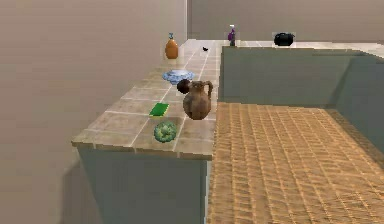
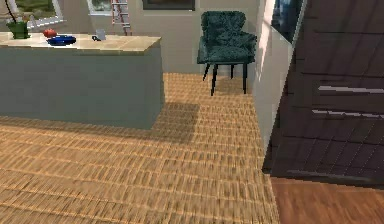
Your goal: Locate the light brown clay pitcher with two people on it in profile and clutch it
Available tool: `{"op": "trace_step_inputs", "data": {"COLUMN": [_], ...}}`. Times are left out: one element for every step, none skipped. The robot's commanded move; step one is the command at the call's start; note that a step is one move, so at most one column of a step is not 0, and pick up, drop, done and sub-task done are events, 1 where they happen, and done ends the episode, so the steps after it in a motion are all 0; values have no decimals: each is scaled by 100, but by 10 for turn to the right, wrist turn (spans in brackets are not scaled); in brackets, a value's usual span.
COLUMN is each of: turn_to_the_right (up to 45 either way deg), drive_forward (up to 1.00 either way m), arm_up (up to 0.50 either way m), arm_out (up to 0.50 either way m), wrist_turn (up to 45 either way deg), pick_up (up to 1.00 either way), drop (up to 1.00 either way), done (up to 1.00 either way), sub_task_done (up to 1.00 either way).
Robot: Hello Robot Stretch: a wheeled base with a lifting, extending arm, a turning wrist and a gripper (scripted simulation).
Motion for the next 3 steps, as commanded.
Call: {"op": "trace_step_inputs", "data": {"turn_to_the_right": [0,-450,-360], "drive_forward": [35,0,0], "arm_up": [0,0,0], "arm_out": [0,0,0], "wrist_turn": [0,0,0], "pick_up": [0,0,0], "drop": [0,0,0], "done": [0,0,0], "sub_task_done": [0,0,0]}}
